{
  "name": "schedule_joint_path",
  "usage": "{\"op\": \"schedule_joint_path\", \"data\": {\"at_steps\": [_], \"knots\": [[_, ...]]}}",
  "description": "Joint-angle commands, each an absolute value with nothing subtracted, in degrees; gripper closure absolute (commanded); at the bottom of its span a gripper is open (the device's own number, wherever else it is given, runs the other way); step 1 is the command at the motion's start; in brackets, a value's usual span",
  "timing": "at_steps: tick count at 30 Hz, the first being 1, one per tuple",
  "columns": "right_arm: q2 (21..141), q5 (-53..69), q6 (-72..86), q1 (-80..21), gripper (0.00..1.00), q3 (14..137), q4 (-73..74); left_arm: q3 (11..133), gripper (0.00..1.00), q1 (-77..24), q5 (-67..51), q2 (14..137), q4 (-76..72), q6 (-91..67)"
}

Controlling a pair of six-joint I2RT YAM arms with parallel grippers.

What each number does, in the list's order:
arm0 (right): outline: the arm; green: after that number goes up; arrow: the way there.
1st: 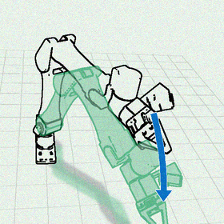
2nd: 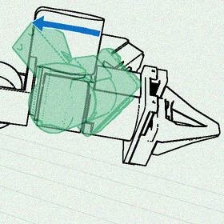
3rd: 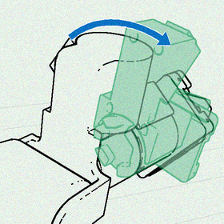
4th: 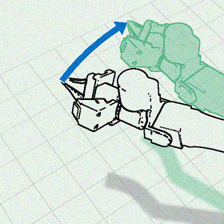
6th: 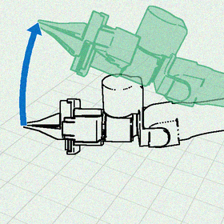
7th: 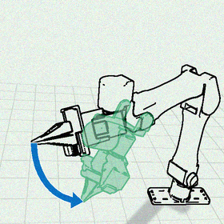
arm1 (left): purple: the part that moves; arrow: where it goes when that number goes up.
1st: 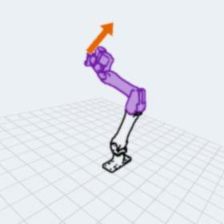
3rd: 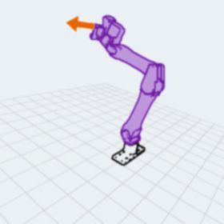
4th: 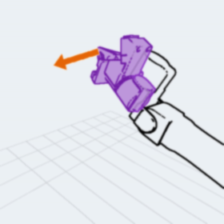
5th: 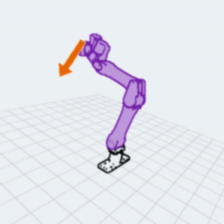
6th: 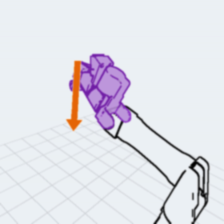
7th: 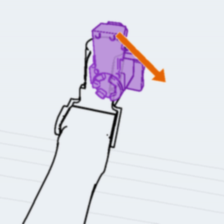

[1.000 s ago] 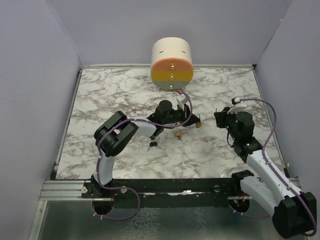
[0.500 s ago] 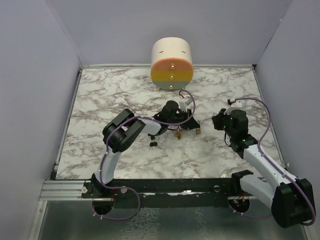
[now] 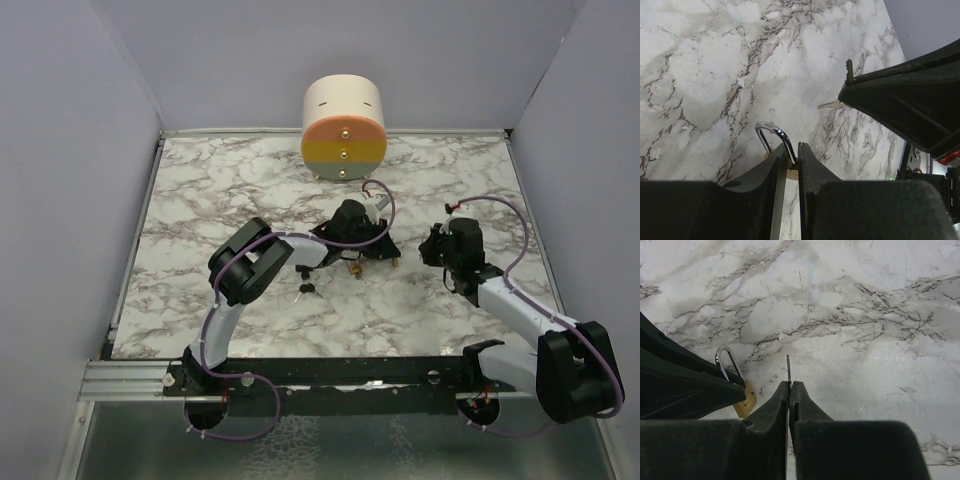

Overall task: Lock with the key
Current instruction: Place the lock at the center of the board.

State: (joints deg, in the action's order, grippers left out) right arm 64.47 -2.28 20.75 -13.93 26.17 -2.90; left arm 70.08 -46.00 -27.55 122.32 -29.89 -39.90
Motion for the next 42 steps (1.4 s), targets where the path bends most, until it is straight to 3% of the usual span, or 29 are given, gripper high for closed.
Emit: {"op": "schedule_joint_path", "data": {"at_steps": [1, 12, 20, 26, 29, 33, 40, 42], "knots": [[66.93, -1.08, 21.85, -14.13, 0.99, 28.19, -2.49, 71.53, 0.82, -46.35, -23.97, 123.93, -27.32, -38.80], [73.74, 0.84, 22.66, -14.13, 0.99, 30.15, -2.49, 75.56, 0.80, -46.36, -21.09, 125.32, -21.97, -36.68], [73.87, -0.52, 22.87, -14.10, 0.99, 30.05, -2.44, 77.05, 0.62, -46.36, -20.92, 125.80, -21.18, -36.57], [75.53, 0.25, 23.11, -14.11, 0.99, 30.15, -2.77, 77.32, 0.38, -46.31, -21.26, 125.19, -21.29, -36.74], [75.87, 0.80, 23.12, -14.15, 0.99, 30.15, -2.98, 76.79, 0.35, -46.33, -20.12, 123.66, -21.27, -36.34], [76.05, 0.45, 23.34, -14.13, 0.99, 30.47, -2.44, 74.29, 0.37, -46.33, -18.61, 121.21, -21.19, -35.82], [74.77, -0.49, 23.89, -14.13, 0.99, 30.50, -1.61, 70.33, 0.71, -46.32, -18.63, 117.49, -22.15, -36.12], [74.55, -0.61, 23.91, -14.14, 0.99, 30.52, -1.45, 70.22, 0.74, -46.34, -18.69, 117.06, -22.15, -36.11]]}}
